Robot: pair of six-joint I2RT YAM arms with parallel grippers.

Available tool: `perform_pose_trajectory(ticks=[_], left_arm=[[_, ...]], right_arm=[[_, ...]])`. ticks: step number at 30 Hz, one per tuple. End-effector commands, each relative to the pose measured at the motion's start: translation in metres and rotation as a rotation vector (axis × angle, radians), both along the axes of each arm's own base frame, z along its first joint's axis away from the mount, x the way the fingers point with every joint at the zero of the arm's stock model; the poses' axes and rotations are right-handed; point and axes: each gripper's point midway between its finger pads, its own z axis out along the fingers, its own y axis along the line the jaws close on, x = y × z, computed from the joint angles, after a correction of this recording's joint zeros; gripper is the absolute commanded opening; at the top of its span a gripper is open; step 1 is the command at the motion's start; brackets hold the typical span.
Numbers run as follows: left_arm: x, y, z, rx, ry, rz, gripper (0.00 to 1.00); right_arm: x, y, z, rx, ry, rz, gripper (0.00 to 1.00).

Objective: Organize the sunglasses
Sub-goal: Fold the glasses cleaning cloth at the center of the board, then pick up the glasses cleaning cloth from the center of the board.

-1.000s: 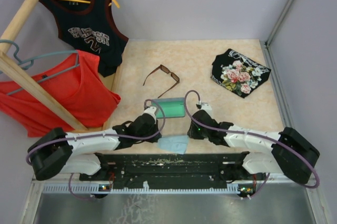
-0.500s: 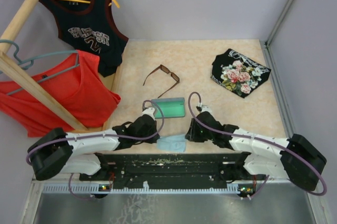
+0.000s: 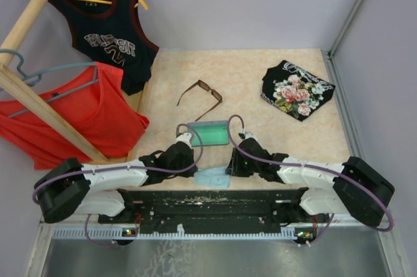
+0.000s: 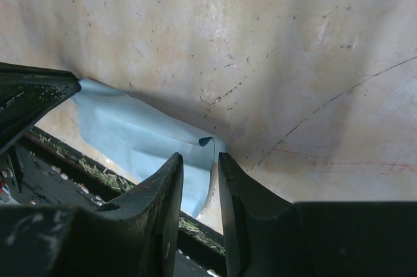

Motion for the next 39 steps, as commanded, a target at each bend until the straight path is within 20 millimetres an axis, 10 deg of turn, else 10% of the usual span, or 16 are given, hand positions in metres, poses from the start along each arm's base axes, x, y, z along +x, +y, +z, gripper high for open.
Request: perform_pose_trajectory(ticks=[1, 24, 39], left_arm=[[0.001, 0.006, -0.003, 0.014, -0.001, 0.016, 0.0], [0.001, 0.004, -0.003, 0.012, 0.002, 0.007, 0.0], [0.004, -0.004, 0.018, -0.041, -0.028, 0.003, 0.0]], right_arm=[[0.006, 0.006, 0.005, 0.025, 0.0, -0.019, 0.3], [0.011, 0.008, -0.003, -0.015, -0.002, -0.024, 0.15], [0.016, 0.009, 0.027, 0.007, -0.088, -0.015, 0.0]])
